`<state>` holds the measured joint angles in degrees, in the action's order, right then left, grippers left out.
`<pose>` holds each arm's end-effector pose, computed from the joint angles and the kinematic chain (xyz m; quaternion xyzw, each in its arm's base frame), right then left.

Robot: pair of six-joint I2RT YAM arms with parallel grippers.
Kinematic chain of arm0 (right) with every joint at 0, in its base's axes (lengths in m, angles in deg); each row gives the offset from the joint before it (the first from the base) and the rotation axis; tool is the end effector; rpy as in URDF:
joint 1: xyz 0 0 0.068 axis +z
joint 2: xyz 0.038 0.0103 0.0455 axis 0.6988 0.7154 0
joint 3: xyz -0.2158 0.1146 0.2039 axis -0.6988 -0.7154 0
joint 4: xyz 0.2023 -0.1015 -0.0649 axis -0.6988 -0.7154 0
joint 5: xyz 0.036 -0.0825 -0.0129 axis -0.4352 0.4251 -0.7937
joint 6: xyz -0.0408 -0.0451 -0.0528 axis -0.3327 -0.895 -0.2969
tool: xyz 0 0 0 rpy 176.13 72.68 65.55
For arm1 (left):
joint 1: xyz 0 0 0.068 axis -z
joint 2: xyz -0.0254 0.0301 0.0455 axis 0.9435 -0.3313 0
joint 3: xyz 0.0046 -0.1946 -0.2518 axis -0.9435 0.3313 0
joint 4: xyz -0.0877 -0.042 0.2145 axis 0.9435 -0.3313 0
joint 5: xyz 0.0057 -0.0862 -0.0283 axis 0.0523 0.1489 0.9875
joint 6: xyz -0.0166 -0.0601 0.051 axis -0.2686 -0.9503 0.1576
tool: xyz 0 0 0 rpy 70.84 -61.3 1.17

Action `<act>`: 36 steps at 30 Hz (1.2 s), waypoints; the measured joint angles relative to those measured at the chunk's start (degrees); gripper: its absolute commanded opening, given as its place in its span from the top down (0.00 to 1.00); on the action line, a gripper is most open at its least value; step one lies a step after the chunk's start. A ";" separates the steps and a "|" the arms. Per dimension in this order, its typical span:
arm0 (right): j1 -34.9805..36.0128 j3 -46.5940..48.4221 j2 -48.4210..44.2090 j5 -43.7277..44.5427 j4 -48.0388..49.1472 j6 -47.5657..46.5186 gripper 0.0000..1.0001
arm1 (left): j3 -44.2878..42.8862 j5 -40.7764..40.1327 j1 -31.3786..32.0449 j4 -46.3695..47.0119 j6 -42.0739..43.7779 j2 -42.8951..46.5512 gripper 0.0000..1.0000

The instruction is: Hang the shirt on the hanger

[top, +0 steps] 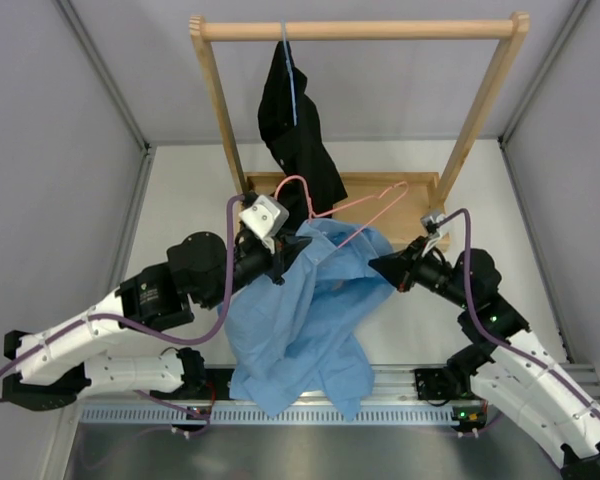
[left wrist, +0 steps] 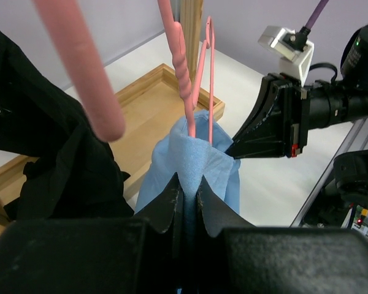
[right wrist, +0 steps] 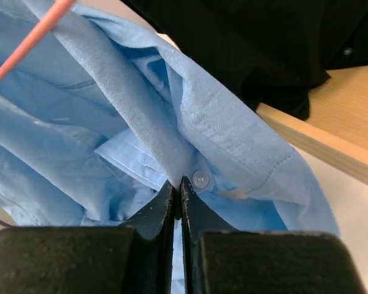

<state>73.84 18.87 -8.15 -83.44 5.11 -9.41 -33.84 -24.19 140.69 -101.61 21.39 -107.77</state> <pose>0.0897 0.0816 0.3094 -0.1571 0.7199 0.4341 0.5183 0.0783 -0.1434 0.4779 0.2839 0.6761 -0.3037 0.6083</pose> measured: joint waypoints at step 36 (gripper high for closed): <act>-6.38 25.57 19.10 16.37 -29.00 -10.84 1.00 | 10.60 2.62 1.01 -9.14 1.40 1.53 1.00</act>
<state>67.46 44.44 10.96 -67.07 -23.89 -20.25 -23.24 -21.57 141.70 -110.75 22.79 -106.24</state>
